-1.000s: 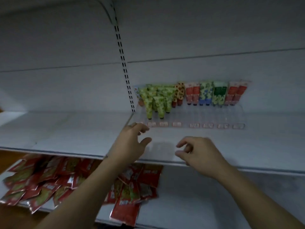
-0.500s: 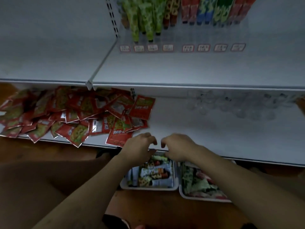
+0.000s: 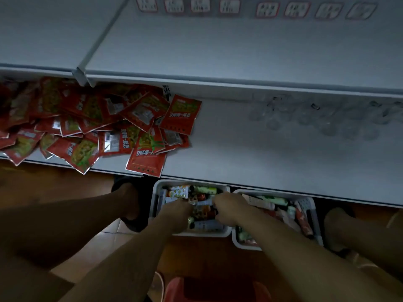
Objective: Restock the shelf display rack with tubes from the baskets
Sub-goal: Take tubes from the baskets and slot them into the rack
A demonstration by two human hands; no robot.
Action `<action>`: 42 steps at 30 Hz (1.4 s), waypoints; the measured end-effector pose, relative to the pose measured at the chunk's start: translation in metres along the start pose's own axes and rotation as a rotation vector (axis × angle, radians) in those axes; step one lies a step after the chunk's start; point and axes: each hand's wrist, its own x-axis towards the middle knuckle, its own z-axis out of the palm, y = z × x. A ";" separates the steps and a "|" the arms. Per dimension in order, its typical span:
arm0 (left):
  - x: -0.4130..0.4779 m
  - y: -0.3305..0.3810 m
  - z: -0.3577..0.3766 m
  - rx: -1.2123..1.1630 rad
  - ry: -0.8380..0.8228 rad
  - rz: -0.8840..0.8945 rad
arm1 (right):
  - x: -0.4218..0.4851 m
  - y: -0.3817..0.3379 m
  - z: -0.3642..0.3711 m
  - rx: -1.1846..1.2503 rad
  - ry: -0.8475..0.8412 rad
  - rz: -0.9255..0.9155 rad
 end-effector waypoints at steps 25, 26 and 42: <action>0.008 -0.016 0.013 -0.106 0.198 0.140 | 0.066 -0.009 0.036 0.180 0.076 0.143; 0.005 -0.017 0.010 -0.187 0.212 0.136 | 0.063 -0.010 0.034 0.225 0.052 0.148; -0.110 -0.003 -0.144 -1.313 0.153 0.083 | -0.065 -0.003 -0.077 0.624 0.048 -0.179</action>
